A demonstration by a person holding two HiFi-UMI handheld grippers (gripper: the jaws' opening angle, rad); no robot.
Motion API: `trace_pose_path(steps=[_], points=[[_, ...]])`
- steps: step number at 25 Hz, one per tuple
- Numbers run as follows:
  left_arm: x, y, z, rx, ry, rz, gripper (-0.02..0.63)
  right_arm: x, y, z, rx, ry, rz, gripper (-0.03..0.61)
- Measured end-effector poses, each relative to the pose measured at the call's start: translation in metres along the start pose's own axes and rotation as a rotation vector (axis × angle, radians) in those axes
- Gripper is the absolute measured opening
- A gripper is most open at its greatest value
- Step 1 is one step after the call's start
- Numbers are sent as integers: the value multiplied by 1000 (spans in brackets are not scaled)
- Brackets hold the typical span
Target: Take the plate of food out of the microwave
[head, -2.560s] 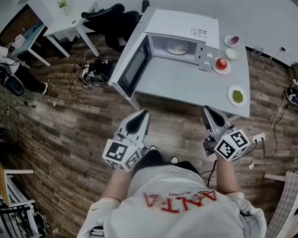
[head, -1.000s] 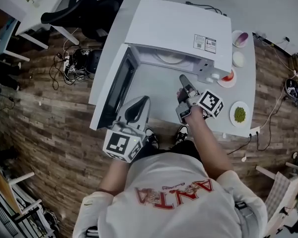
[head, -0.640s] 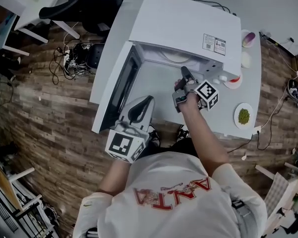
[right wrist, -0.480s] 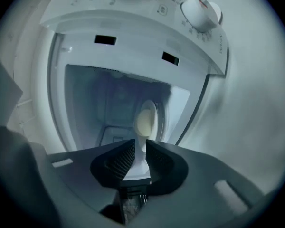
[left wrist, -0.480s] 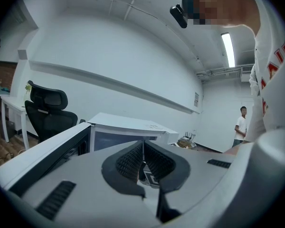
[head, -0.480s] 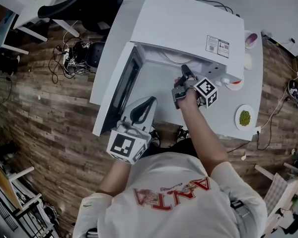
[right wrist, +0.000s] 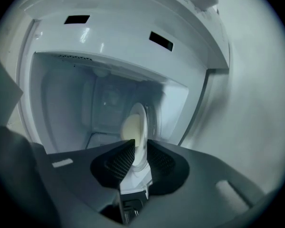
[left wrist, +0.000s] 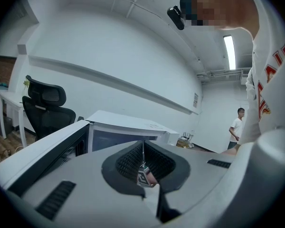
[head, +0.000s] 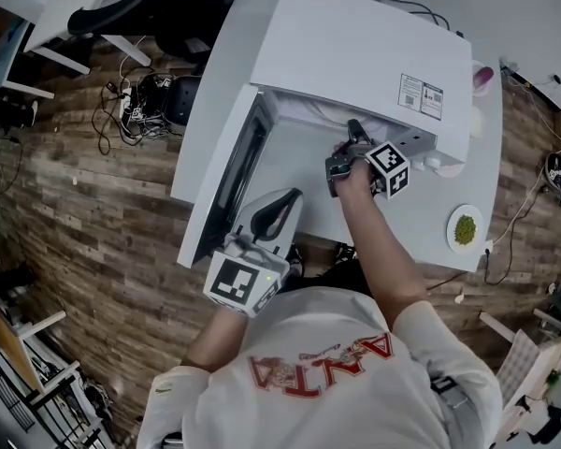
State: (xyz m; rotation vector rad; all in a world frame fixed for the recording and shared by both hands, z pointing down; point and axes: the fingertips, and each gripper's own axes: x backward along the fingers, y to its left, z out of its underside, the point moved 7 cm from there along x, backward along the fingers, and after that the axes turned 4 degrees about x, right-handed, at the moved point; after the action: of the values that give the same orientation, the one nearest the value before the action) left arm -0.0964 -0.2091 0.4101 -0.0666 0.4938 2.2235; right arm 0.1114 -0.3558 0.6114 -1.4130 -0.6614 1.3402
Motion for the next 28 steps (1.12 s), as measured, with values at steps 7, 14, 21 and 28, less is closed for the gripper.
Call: trace_pose_path(steps=[7,14,21,28], points=[[-2,5,0,9,6,-7,17,-5,-4,-2,-7,-27,35,55],[-3,8,1,18,9,-13,17,-8,-4,-8,-6,-38,59,44],[-3,8,1,13,12,-9,17,-3,0,-7,21,-31,69,20],[-5,4,1,24,12,5,17,15,-2,-5,1,-25,56,17]])
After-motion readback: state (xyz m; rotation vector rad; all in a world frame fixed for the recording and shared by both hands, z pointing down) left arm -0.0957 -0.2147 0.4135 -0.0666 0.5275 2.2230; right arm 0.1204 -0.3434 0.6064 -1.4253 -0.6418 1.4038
